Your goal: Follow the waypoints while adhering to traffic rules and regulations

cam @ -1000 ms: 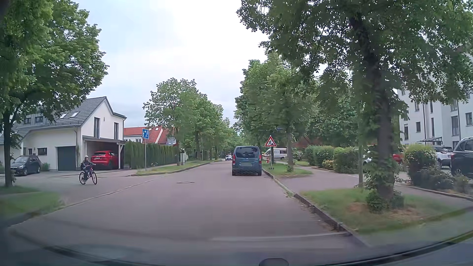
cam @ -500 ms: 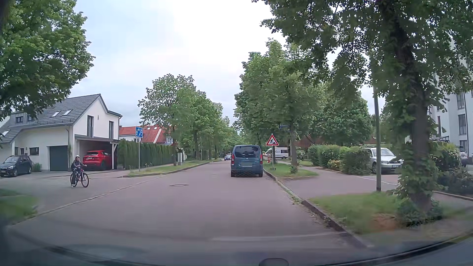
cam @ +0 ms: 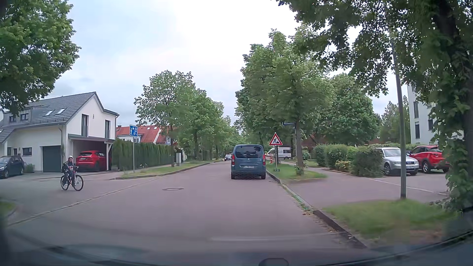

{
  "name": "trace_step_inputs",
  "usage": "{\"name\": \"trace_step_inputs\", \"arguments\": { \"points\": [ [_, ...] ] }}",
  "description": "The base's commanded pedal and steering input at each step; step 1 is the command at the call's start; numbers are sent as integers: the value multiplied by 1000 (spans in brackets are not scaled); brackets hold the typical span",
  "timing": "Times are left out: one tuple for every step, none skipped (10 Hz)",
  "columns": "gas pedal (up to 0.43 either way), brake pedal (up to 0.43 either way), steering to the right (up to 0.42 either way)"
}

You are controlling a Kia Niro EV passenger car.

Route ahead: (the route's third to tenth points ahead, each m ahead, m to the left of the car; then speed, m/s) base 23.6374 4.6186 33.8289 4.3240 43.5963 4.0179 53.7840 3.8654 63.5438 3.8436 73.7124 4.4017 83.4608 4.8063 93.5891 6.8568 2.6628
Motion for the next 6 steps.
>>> {"name": "trace_step_inputs", "arguments": {
  "points": [
    [0,98,-30],
    [0,104,-41],
    [0,110,-55],
    [0,128,-75],
    [0,140,-97],
    [0,159,-114]
  ]
}}
